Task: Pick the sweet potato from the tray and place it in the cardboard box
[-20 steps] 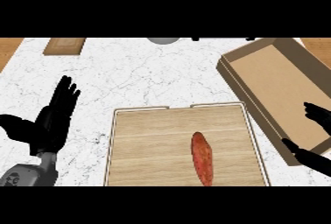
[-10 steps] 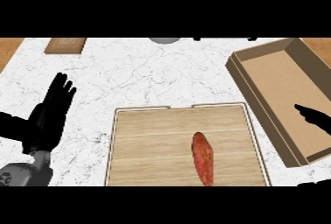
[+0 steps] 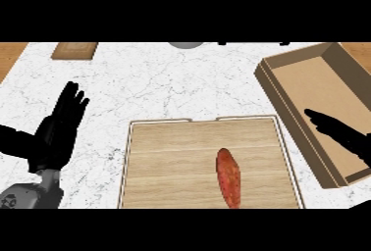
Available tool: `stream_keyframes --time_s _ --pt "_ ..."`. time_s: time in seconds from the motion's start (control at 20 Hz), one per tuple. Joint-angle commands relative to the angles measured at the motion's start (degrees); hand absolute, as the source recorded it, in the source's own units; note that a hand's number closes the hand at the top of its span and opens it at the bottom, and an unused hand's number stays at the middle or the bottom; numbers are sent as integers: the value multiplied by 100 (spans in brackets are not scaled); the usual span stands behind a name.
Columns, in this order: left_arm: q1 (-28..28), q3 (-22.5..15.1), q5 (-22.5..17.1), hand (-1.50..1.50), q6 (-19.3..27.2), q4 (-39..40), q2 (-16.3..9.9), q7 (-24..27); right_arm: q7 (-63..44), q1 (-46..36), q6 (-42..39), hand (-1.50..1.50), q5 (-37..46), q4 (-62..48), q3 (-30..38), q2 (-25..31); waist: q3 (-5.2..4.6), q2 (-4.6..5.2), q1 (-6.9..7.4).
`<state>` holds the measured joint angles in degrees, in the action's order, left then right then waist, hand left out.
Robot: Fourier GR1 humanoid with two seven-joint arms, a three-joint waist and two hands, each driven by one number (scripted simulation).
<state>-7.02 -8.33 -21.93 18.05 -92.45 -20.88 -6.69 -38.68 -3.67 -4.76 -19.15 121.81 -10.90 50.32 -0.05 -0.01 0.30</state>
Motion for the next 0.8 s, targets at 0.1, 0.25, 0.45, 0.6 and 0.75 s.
stream_keyframes --time_s 0.1,0.25,0.45,0.6,0.75 --pt "-96 153 177 0 -271 304 128 29 -1066 -739 -8 -150 564 52 -534 -714 2 5 -10" --pt "217 18 412 0 -21 -195 288 -18 -1513 -867 -110 -150 832 11 -660 -843 3 0 1" --pt "662 -23 395 0 -204 -477 389 43 -2055 -811 177 -150 1057 394 -985 -1451 2 -10 9" --pt "98 169 586 0 -70 -249 438 -245 -1631 -563 141 -150 1797 41 -1325 -1921 5 -3 -20" --pt "53 363 578 0 -389 262 553 76 -1659 -394 -105 -150 1959 61 -1244 -2092 4 -1 -41"
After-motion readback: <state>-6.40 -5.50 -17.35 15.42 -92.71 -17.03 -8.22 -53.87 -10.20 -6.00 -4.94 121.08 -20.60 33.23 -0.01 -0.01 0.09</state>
